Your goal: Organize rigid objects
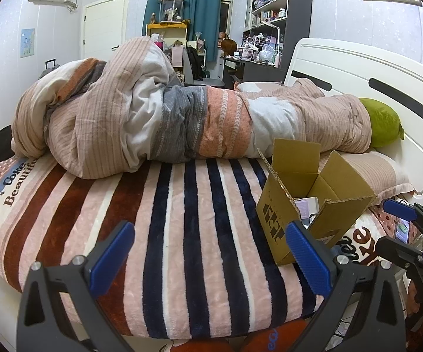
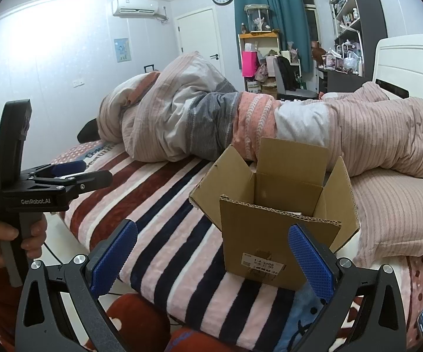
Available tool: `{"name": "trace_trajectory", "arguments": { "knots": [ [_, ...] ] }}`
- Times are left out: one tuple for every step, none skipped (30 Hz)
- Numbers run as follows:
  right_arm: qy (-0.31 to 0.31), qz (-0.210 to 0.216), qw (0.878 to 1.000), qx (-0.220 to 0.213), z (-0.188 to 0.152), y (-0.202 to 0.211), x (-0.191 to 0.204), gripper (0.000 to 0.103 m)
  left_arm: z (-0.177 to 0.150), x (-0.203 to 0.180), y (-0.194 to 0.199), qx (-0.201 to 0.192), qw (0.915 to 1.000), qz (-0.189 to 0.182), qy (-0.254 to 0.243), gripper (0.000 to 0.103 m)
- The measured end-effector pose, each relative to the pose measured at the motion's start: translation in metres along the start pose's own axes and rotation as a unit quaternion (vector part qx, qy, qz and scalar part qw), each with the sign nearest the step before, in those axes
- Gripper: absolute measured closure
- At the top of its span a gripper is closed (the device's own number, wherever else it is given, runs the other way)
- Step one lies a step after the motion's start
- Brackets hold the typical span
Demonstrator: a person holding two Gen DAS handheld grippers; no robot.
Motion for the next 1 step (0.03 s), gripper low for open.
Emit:
{"name": "trace_trajectory", "arguments": {
  "knots": [
    [0.000, 0.000, 1.000, 0.000, -0.0004, 0.0002, 0.0006, 0.000, -0.0003, -0.0004, 0.0002, 0.000, 1.0000, -0.001, -0.001, 0.001]
  ]
}}
Point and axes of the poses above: each gripper's, at about its wrist camera, not at the fingertips, and y roughly against the way its jaws point, x to its left, z to its top, the point moved 7 cm from there along -y, roughly the way its jaws point, and after that the axes turned 14 degrees about -y, right-handed, at the moved point
